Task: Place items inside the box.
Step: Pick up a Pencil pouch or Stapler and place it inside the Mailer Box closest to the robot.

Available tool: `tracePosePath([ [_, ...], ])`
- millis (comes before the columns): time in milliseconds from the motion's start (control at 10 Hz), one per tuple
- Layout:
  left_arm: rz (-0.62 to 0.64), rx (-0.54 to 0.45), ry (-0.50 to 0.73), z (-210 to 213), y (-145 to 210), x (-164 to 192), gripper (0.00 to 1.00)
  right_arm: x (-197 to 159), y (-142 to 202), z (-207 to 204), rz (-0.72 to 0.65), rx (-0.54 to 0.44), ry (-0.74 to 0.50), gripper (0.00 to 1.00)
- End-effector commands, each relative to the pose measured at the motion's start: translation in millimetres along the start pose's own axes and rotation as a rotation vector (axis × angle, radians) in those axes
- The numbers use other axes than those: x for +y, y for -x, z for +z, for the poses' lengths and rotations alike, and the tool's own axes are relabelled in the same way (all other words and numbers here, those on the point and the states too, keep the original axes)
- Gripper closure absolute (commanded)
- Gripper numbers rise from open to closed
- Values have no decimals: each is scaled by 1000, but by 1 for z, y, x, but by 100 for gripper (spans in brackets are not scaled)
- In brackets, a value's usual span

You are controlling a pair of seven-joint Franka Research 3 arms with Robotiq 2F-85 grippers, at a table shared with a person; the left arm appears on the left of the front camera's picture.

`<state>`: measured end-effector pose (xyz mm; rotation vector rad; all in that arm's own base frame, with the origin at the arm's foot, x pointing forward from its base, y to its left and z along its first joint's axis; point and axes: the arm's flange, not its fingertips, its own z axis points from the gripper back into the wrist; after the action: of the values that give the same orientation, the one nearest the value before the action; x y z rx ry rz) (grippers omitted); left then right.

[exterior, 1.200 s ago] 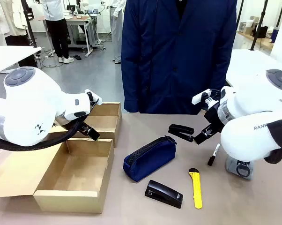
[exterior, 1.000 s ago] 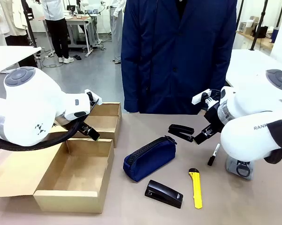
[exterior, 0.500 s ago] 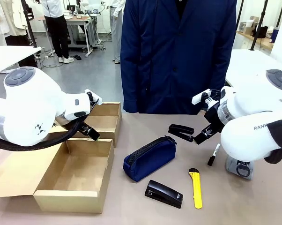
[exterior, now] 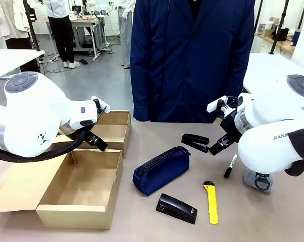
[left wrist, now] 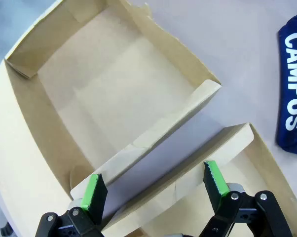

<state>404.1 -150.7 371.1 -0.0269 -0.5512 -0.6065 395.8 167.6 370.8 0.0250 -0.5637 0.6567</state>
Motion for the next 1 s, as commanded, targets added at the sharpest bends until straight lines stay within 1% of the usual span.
tracePosePath([
  [0,0,0,0,0,0,0,0,0,0,0,-1,0,0,0],
  [300,0,0,0,0,0,0,0,0,0,0,0,0,0,0],
  [400,-59,8,132,26,3,10,0,-10,-6,24,-5,22,-71,0],
  [500,26,31,242,70,-4,19,0,-27,-13,68,-87,69,-213,0],
  [600,154,56,286,115,-13,26,0,-45,-14,111,-200,102,-264,0],
  [700,181,20,431,155,-7,45,0,-78,3,167,-311,26,-424,0],
  [800,214,-18,592,188,5,68,0,-101,19,193,-390,-12,-479,0],
  [900,325,-87,678,213,26,112,0,-145,56,227,-432,-66,-592,0],
])
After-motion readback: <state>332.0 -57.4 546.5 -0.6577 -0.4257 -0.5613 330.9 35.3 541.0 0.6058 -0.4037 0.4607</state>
